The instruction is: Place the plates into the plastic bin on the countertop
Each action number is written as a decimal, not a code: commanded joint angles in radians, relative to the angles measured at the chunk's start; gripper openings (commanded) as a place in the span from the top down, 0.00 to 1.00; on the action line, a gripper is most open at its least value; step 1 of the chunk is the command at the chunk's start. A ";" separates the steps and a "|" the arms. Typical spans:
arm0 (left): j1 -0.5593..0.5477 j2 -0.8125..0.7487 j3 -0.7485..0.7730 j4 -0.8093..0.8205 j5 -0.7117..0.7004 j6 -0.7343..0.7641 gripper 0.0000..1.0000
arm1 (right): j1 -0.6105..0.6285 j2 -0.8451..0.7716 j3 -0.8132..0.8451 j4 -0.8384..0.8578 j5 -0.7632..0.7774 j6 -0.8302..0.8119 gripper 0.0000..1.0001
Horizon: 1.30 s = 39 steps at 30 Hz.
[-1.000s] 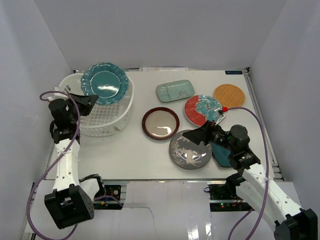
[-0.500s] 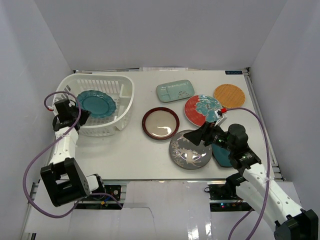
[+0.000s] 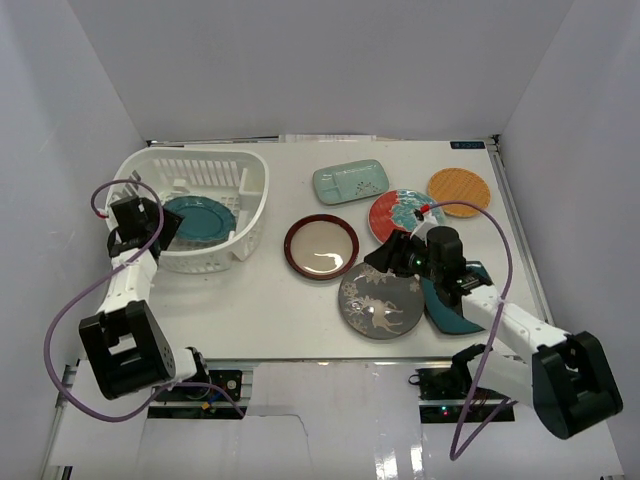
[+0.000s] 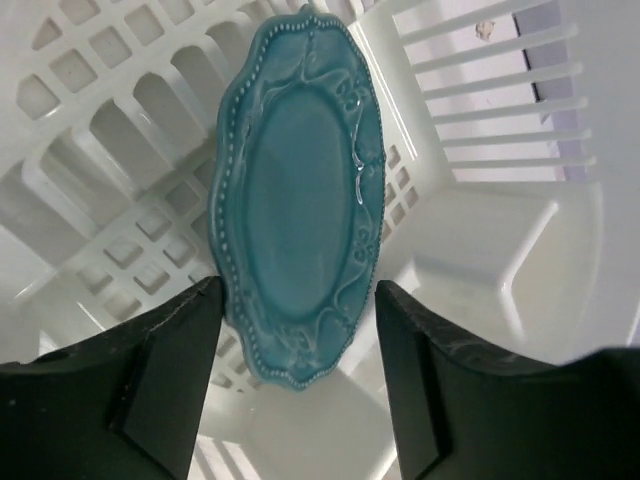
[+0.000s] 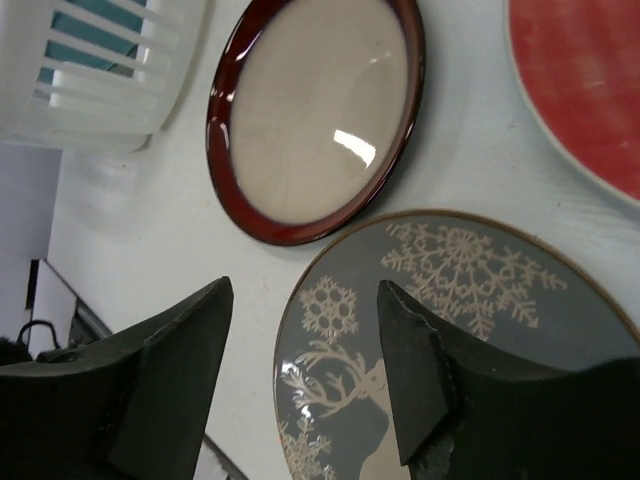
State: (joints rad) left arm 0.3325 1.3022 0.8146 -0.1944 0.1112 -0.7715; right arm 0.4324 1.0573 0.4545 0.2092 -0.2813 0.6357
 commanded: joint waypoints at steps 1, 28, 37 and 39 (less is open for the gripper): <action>0.002 -0.069 0.020 0.064 0.010 0.012 0.27 | 0.009 0.099 0.085 0.116 0.094 -0.042 0.35; -0.167 -0.399 0.038 -0.042 0.005 0.167 0.02 | 0.103 0.739 0.389 0.174 0.209 -0.058 0.61; -0.196 -0.448 0.075 -0.094 0.214 0.169 0.04 | 0.095 0.626 0.328 0.292 0.183 0.010 0.92; -0.219 -0.443 0.127 -0.093 0.342 0.169 0.07 | 0.091 0.545 0.331 0.303 0.154 0.028 0.92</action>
State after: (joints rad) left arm 0.1444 0.8806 0.8513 -0.2867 0.2653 -0.6197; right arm 0.5255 1.7260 0.7834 0.4236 -0.0982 0.6598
